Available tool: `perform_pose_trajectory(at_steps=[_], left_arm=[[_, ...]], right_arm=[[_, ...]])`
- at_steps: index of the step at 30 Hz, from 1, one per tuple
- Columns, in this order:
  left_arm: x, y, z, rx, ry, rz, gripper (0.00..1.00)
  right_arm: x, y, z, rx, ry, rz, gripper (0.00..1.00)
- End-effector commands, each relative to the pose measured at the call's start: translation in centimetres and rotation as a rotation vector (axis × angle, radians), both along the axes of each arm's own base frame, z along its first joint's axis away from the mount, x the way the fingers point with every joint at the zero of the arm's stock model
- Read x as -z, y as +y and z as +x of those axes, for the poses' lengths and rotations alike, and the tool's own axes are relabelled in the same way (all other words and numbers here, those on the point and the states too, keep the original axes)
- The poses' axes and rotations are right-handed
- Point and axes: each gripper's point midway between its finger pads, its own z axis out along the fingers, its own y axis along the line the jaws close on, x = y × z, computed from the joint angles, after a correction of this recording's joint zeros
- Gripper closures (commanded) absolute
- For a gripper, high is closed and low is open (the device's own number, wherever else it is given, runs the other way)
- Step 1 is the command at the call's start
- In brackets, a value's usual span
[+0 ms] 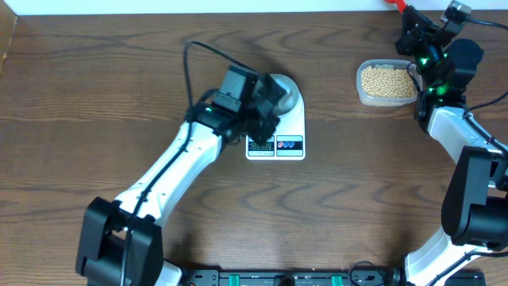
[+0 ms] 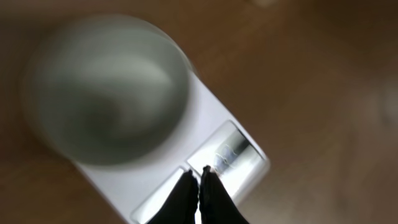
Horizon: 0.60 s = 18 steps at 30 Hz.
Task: Scoop item into bowl and weigh 50g on scale
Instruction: 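Lift the left gripper off the scale and retract it leftward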
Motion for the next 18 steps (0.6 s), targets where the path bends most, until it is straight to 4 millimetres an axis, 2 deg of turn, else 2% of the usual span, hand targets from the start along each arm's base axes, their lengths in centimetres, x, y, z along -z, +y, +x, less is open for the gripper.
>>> perform_pose_trajectory(at_steps=[1,2,3,6,7,8,11,14,15,17,18], left_arm=[[-2.6,5.6,5.3,-0.213,-0.177,0.049,0.92],[-3.7,7.5,7.0,-0.266,-0.233,0.029,0.92],[-4.3,9.0,8.0,-0.304,-0.26,0.023,0.92],[-5.0,13.1,9.6,-0.398,-0.293,0.023,0.91],[-5.0,15.7,10.1,-0.452,-0.295,0.03,0.86],[-5.0,16.9,10.3,-0.479,-0.294,0.033,0.83],[-5.0,19.9,10.6,-0.574,-0.275,0.012,0.64],[-5.0,21.3,10.6,-0.623,-0.263,-0.003,0.55],[-5.0,21.4,10.7,-0.625,-0.263,-0.002,0.44],[-5.0,21.4,10.7,-0.625,-0.263,-0.003,0.02],[-5.0,21.4,10.7,-0.625,-0.263,-0.003,0.02]], right_arm=[[-1.1,1.8,-0.5,-0.115,-0.024,-0.002,0.99],[-1.1,2.6,-0.8,-0.17,-0.011,0.03,0.99],[-1.1,2.9,-1.0,-0.192,-0.006,0.04,0.99],[-1.0,4.2,-1.6,-0.274,0.008,0.061,0.99],[-0.9,4.6,-1.9,-0.308,0.02,0.078,0.99],[-0.8,4.8,-2.1,-0.321,0.029,0.085,0.99],[0.0,5.3,-2.1,-0.329,0.066,0.096,0.99],[0.8,5.8,-2.1,-0.336,0.089,0.073,0.99],[0.9,5.9,-2.2,-0.338,0.088,0.063,0.99],[0.9,5.9,-2.1,-0.338,0.085,0.053,0.99],[0.9,5.9,-2.1,-0.336,0.085,0.054,0.99]])
